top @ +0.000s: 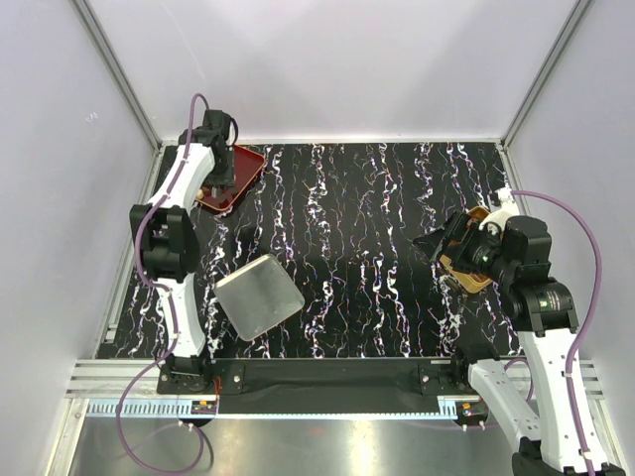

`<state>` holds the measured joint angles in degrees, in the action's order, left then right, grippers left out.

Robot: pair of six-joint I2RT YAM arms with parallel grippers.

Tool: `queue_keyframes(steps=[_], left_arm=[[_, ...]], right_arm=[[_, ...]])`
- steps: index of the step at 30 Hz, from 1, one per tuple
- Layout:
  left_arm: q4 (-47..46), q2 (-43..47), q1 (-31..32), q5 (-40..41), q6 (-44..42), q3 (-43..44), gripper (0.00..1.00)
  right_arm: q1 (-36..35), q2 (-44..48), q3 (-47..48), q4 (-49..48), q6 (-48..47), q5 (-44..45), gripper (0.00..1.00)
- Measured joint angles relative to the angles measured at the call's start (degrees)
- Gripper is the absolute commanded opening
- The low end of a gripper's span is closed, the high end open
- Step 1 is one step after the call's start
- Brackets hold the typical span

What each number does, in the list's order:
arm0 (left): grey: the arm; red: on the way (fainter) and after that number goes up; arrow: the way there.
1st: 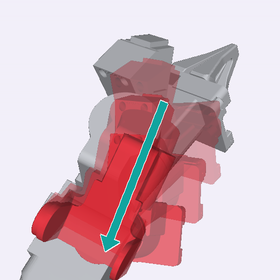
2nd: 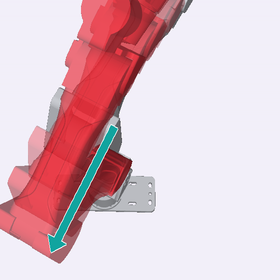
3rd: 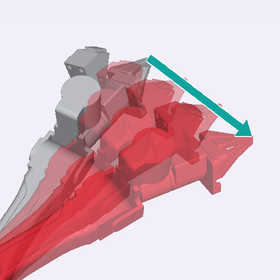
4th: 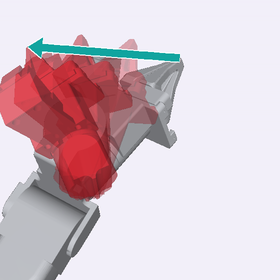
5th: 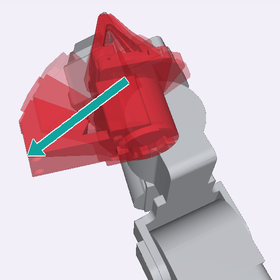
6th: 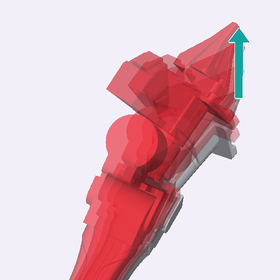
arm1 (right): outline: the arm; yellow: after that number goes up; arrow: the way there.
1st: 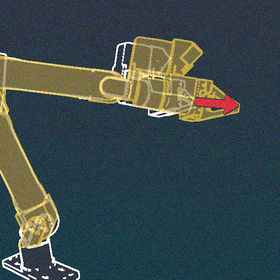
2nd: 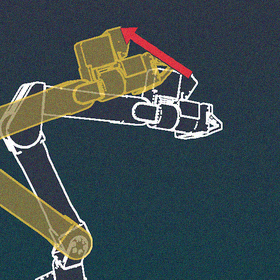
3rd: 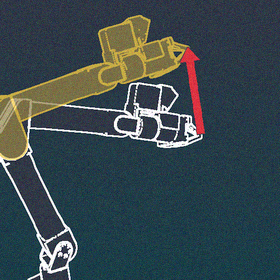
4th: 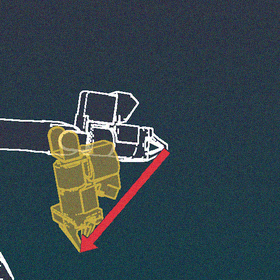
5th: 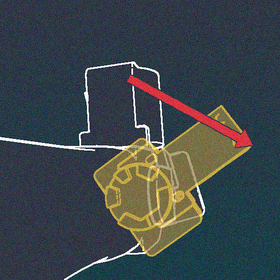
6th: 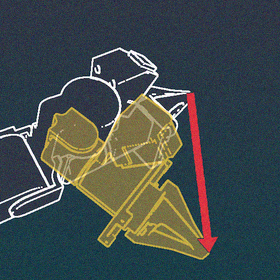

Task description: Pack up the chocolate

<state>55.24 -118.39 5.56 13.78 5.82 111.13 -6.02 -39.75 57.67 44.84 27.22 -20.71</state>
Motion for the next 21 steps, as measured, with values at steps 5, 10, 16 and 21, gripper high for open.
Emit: queue_keyframes(steps=[5,10,16,21], left_arm=[[-0.50,-2.21,-0.68,-0.07,-0.52,0.11,0.42],[-1.25,-3.45,-0.81,-0.37,-1.33,0.39,0.43],[-1.70,-3.72,-0.81,-1.36,-1.51,0.50,0.37],[-1.70,-3.72,-0.76,-1.77,-1.53,0.50,0.31]], right_arm=[[0.00,-0.35,0.00,0.00,-0.04,0.04,1.00],[0.00,-0.81,0.00,0.00,-0.04,0.07,1.00],[0.00,-1.46,0.00,-0.07,-0.04,0.09,1.00],[0.00,-1.70,0.00,-0.07,-0.11,0.11,1.00]])
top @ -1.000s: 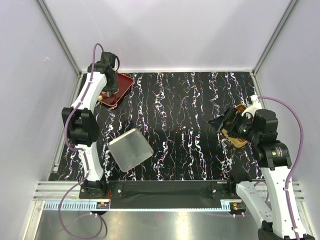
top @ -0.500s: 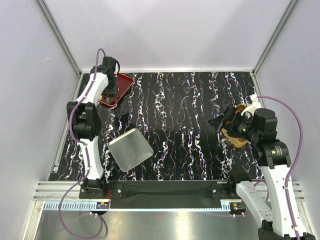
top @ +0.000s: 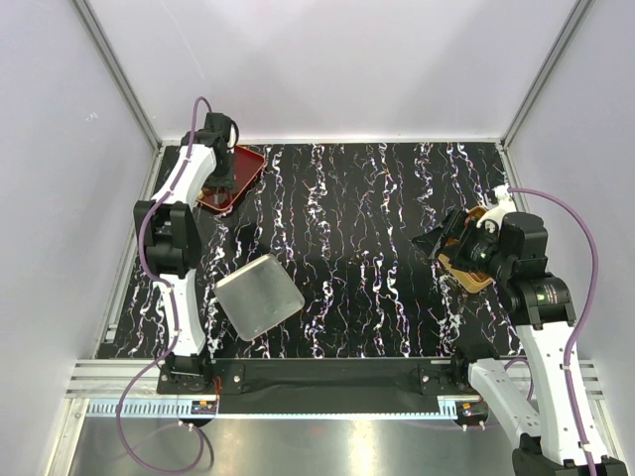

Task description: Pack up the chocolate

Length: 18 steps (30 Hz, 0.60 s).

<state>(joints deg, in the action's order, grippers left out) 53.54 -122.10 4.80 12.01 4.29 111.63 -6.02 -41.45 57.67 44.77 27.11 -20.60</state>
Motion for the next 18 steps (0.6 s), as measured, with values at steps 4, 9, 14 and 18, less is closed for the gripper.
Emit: queue_keyframes(steps=[4,9,14,18], left_arm=[[0.07,0.15,0.50,0.02,-0.02,-0.04,0.26],[0.96,2.29,1.95,0.02,-0.22,-0.66,0.25],[1.09,6.99,4.52,-2.23,-0.04,-0.68,0.24],[0.72,11.89,8.50,-6.38,0.76,-0.70,0.23]], right_arm=[[0.00,-0.11,0.00,0.00,-0.15,0.00,1.00],[0.00,-0.15,0.11,0.04,-0.17,0.00,1.00],[0.00,-0.26,2.21,0.33,-0.17,0.20,1.00],[0.00,-0.02,5.25,0.50,-0.13,0.66,1.00]])
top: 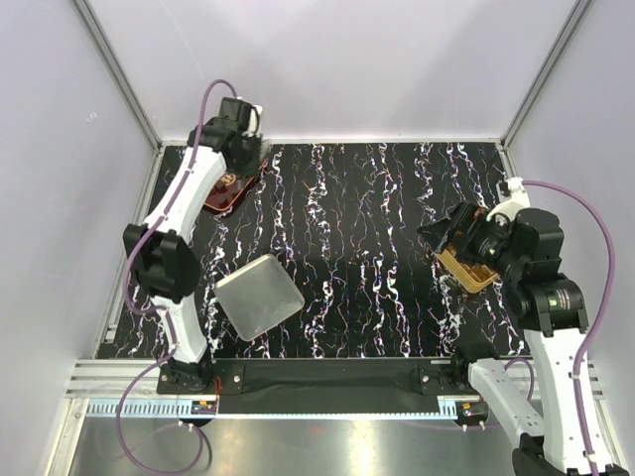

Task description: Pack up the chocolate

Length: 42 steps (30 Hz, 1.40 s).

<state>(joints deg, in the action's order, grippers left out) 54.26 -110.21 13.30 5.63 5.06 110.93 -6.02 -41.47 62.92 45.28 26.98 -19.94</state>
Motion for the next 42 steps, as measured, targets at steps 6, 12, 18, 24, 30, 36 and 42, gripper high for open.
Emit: queue_keyframes(steps=[6,12,18,24,30,36,42], left_arm=[[-4.76,5.90,13.42,-6.93,2.40,-1.29,0.21],[-11.61,6.10,27.71,-14.82,6.51,-2.84,0.20],[-18.05,2.86,37.31,-20.13,10.38,-3.10,0.19],[-19.96,-2.12,43.32,-22.84,12.33,-3.21,0.19],[-22.91,-2.23,46.36,-24.35,13.49,-6.95,0.19],[-24.46,-2.67,48.39,-25.07,14.45,-8.48,0.19],[-24.96,-6.29,49.44,-25.31,14.43,-5.95,0.19]], right_arm=[[0.00,1.81,4.28,0.00,0.24,2.40,1.00],[0.00,6.16,6.38,-0.22,2.16,6.64,1.00],[-0.04,8.41,7.85,-0.13,4.28,11.63,0.99],[-0.04,11.21,9.60,-0.39,4.72,16.83,1.00],[-0.04,12.87,10.78,-0.42,4.79,19.96,1.00],[-0.04,12.87,10.80,-0.39,4.81,20.55,1.00],[-0.04,12.87,10.78,-0.39,4.79,20.55,1.00]])
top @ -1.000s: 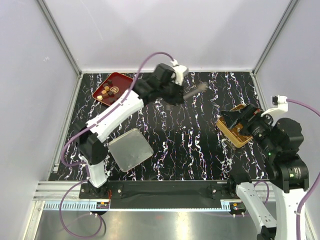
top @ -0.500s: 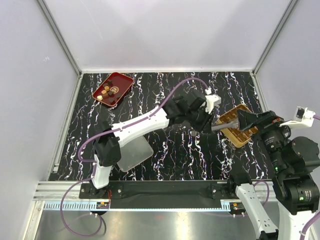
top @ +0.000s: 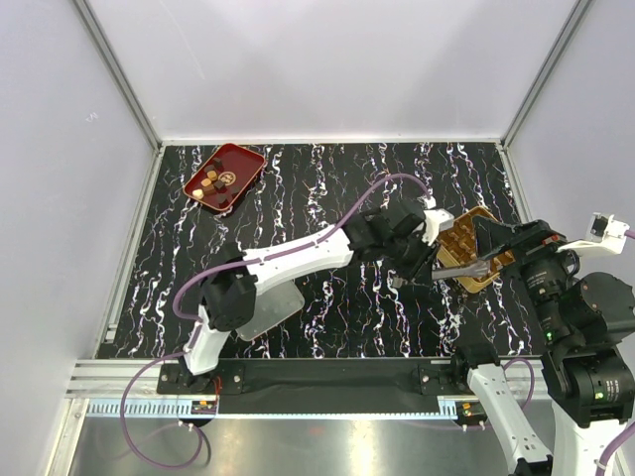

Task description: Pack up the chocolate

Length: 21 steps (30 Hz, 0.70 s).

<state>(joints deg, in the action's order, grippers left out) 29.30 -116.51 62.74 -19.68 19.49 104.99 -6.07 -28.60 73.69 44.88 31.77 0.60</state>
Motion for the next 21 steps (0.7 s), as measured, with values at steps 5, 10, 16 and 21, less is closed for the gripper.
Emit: queue_keyframes(steps=[5,10,16,21], left_arm=[[-0.26,-3.06,0.28,0.02,-0.02,0.31,0.19],[-0.39,-4.85,0.35,0.13,-0.17,1.14,0.19],[-0.61,-5.27,0.35,0.13,-0.15,2.69,0.20],[-0.79,-5.51,0.33,0.20,-0.17,3.39,0.25]], right_arm=[[0.00,0.00,0.00,0.00,-0.02,0.00,1.00],[0.00,0.00,-0.02,-0.02,-0.02,0.00,1.00],[0.00,0.00,-0.48,-0.04,0.00,-0.02,1.00],[0.00,0.00,-0.66,-0.04,-0.02,-0.04,1.00]])
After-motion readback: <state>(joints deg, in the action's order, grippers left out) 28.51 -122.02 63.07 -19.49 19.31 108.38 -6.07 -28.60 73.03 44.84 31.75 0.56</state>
